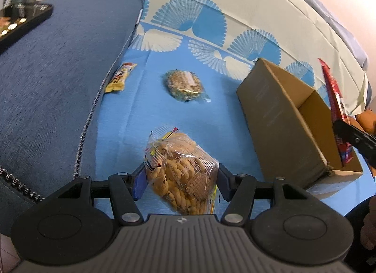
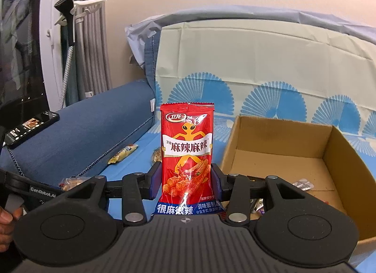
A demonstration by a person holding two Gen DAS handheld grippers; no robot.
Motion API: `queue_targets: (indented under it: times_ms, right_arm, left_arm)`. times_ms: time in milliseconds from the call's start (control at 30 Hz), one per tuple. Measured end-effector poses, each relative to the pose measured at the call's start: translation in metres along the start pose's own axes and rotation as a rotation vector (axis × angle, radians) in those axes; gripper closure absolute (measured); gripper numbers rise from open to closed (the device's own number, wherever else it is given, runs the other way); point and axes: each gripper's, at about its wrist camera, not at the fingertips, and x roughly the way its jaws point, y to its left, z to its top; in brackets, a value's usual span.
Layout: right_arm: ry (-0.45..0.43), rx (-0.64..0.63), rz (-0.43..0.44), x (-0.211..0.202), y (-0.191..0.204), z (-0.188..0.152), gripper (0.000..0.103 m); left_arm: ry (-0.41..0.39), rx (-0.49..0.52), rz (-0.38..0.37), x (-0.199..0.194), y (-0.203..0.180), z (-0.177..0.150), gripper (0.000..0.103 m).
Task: Organize snacks
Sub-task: 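Carry the red packet in the right tool while the left tool carries the cookie bag over the box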
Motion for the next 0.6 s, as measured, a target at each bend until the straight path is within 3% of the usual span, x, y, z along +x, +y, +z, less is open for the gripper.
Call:
queue_targets:
  times_ms: [600]
  right_arm:
    - [-0.057,0.060,-0.068,-0.010,-0.021,0.006,0.058]
  left_arm:
    - [-0.100,0.072,-0.112,-0.019,-0.093,0.051,0.038]
